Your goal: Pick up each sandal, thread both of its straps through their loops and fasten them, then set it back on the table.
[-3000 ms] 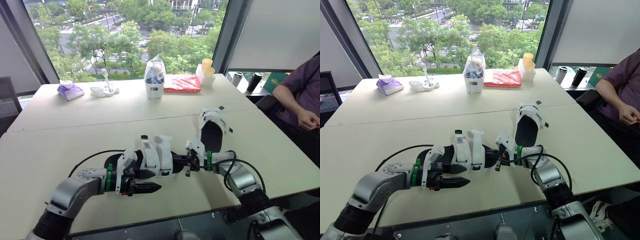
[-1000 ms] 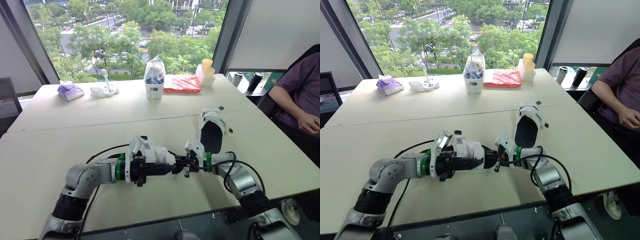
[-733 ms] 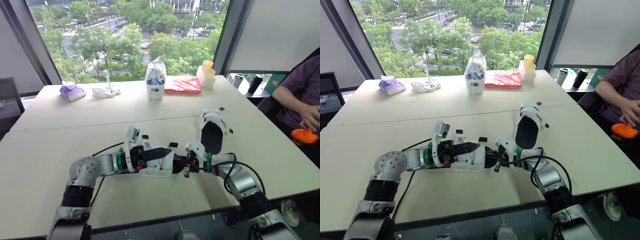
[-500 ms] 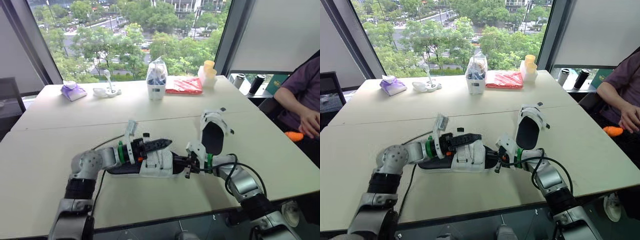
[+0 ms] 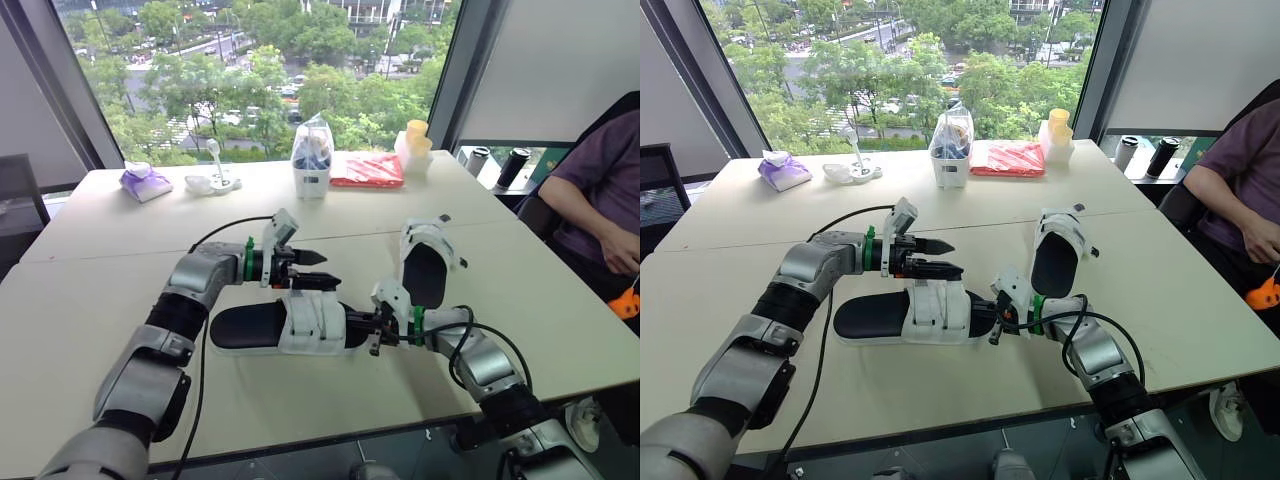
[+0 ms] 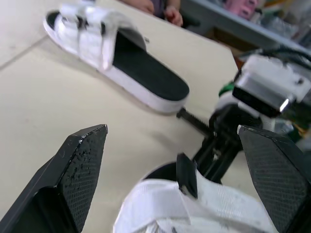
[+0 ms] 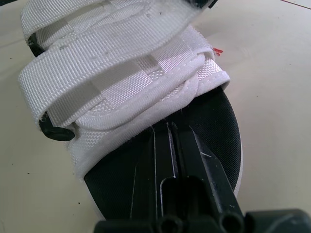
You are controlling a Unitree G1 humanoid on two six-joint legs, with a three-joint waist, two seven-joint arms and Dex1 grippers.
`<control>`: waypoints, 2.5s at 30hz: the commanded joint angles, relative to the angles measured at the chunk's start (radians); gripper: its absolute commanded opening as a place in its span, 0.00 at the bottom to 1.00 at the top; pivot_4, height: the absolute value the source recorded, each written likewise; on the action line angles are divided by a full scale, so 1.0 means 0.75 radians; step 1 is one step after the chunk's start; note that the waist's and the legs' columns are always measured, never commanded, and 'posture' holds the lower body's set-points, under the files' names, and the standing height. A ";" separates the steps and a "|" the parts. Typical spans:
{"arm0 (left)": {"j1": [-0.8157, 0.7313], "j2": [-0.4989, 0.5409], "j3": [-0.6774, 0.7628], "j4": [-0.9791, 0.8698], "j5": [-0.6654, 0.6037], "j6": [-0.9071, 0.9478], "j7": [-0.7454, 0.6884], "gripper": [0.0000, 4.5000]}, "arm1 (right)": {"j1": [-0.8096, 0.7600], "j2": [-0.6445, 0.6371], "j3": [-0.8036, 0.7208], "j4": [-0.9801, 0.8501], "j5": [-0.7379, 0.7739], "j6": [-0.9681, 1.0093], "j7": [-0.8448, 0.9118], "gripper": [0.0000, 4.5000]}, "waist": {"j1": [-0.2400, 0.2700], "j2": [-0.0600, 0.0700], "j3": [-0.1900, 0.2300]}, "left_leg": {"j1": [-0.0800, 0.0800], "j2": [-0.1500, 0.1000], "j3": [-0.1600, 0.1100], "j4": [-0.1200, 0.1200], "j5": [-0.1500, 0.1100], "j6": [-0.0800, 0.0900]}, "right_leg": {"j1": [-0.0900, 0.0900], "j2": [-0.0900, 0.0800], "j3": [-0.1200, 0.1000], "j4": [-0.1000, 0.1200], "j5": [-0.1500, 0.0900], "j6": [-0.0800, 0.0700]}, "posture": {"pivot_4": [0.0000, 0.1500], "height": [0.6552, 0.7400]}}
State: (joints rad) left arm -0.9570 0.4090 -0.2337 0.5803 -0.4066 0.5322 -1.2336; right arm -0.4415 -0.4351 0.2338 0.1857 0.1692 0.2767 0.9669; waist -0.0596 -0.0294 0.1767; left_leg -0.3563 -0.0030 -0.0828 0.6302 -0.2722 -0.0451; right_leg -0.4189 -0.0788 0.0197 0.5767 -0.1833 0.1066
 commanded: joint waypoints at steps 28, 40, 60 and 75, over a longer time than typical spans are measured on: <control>-0.077 -0.114 0.154 0.285 0.175 -0.129 0.092 0.01 | 0.090 0.037 0.099 0.136 -0.086 0.070 -0.048 0.00 | -0.011 -0.001 0.000 | 0.002 0.000 -0.001 0.001 0.000 0.000 | 0.001 0.000 0.000 0.003 0.000 0.001 | 1.00 1.00; -0.111 -0.124 0.021 0.482 0.410 -0.412 0.031 0.57 | 0.122 0.056 0.094 0.130 -0.075 0.065 -0.076 0.00 | -0.015 0.004 -0.008 | 0.004 0.001 -0.004 0.001 0.000 0.000 | 0.020 -0.001 -0.004 -0.013 0.000 0.001 | 1.00 1.00; 0.703 0.178 0.751 -1.080 -0.440 0.633 0.509 0.99 | 0.068 -0.140 -0.167 -0.471 0.209 0.357 -0.031 0.00 | 0.018 0.008 0.013 | -0.014 -0.001 -0.005 -0.001 -0.002 0.002 | -0.016 -0.001 -0.001 0.008 -0.002 0.012 | 1.00 1.00; 0.825 0.264 0.506 -1.036 -0.583 0.726 0.435 0.99 | 0.089 -0.392 -0.436 -0.727 0.435 0.592 -0.051 0.00 | 0.064 0.008 0.018 | -0.024 -0.003 -0.002 0.004 -0.001 0.002 | -0.021 -0.004 -0.001 0.003 -0.002 0.001 | 1.00 1.00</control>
State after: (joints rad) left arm -0.3237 0.6040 0.1955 -0.2129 -0.8776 1.1215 -0.8781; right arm -0.3714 -0.7254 -0.0575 -0.3147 0.4821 0.7325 0.9482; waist -0.0117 -0.0233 0.1903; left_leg -0.3740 -0.0053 -0.0842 0.6336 -0.2732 -0.0435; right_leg -0.4348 -0.0814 0.0186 0.5792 -0.1844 0.1070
